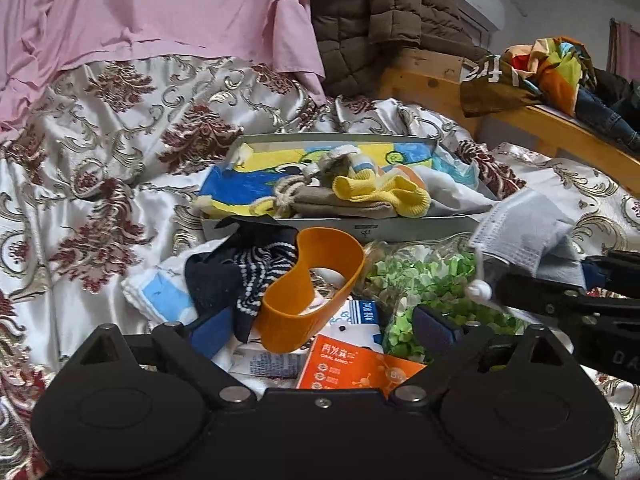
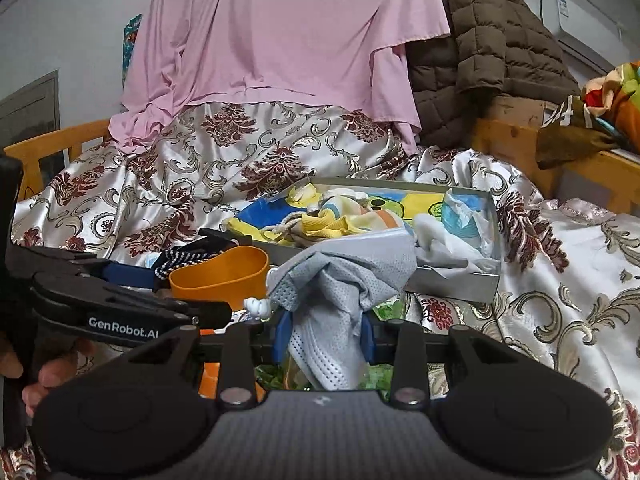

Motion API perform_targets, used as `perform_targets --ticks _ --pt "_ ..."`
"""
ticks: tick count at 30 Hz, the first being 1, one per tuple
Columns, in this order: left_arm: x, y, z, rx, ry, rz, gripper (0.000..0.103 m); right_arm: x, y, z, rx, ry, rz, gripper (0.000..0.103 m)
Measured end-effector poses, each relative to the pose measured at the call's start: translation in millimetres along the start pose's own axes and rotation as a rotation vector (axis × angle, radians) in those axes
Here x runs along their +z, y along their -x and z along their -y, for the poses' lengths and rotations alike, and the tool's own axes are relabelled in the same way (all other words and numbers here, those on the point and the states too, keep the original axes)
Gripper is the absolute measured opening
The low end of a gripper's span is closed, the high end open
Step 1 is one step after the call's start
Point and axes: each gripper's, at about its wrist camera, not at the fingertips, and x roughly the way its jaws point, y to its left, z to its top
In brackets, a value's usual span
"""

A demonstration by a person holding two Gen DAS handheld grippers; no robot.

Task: Organize soft objects
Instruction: 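Grasp the orange silicone cup with the left tool while the right tool lifts the grey mask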

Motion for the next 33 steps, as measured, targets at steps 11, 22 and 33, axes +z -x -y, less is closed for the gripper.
perform_targets --ticks 11,22,33 --pt "4.8 -15.6 3.8 -0.021 -0.016 0.013 0.086 4.6 -3.8 8.5 0.027 -0.01 0.006 0.038" --pt "12.2 -27.2 -0.3 -0.042 0.026 0.005 0.08 3.2 -13.1 21.7 0.059 -0.061 0.004 0.038" --pt "0.2 -19.9 -7.3 0.007 0.01 -0.036 0.054 4.7 -12.7 19.1 0.093 -0.06 0.013 0.038"
